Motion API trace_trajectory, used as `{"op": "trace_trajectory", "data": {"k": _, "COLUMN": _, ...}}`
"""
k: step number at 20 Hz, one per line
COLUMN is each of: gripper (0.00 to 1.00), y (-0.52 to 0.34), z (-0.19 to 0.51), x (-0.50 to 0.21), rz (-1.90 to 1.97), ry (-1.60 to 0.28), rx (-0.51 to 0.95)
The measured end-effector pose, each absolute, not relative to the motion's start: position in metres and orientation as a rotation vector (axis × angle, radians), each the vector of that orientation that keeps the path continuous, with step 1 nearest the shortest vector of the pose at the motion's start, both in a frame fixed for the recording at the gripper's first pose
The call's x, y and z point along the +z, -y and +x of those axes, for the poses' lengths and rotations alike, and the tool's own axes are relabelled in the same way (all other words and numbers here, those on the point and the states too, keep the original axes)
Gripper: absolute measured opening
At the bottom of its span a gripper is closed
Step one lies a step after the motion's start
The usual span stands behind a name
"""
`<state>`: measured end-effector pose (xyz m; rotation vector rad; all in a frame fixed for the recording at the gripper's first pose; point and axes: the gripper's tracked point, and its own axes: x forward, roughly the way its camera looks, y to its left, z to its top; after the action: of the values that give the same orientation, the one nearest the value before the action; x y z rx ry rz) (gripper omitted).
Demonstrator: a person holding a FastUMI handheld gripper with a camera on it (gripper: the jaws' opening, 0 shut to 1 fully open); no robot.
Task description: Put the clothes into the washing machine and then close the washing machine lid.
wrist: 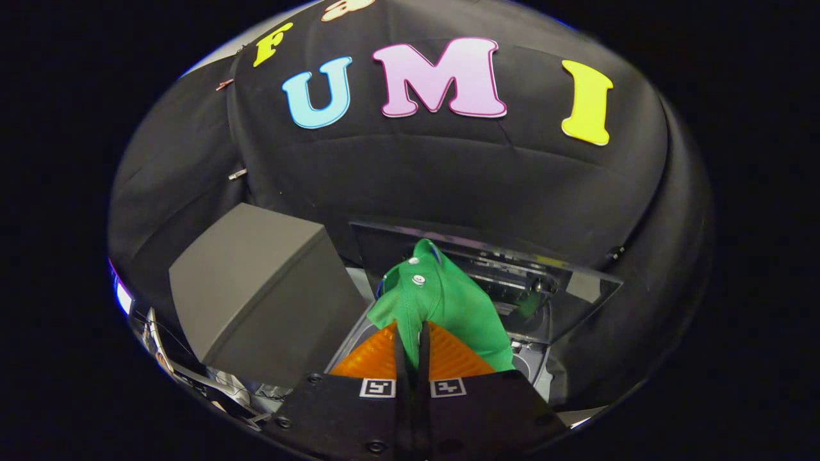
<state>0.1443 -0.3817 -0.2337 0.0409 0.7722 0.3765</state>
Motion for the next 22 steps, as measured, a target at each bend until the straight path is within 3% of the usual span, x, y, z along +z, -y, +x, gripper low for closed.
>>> {"op": "trace_trajectory", "data": {"k": 14, "gripper": 0.06, "y": 0.395, "z": 0.119, "x": -0.393, "rz": 0.051, "ry": -0.990, "rx": 0.217}}
{"op": "trace_trajectory", "data": {"k": 20, "gripper": 0.06, "y": 0.401, "z": 0.100, "x": -0.432, "rz": -0.002, "ry": -1.045, "rx": 0.214}}
{"op": "trace_trajectory", "data": {"k": 22, "gripper": 0.10, "y": 0.401, "z": 0.088, "x": -0.443, "rz": -0.007, "ry": -1.076, "rx": 0.215}}
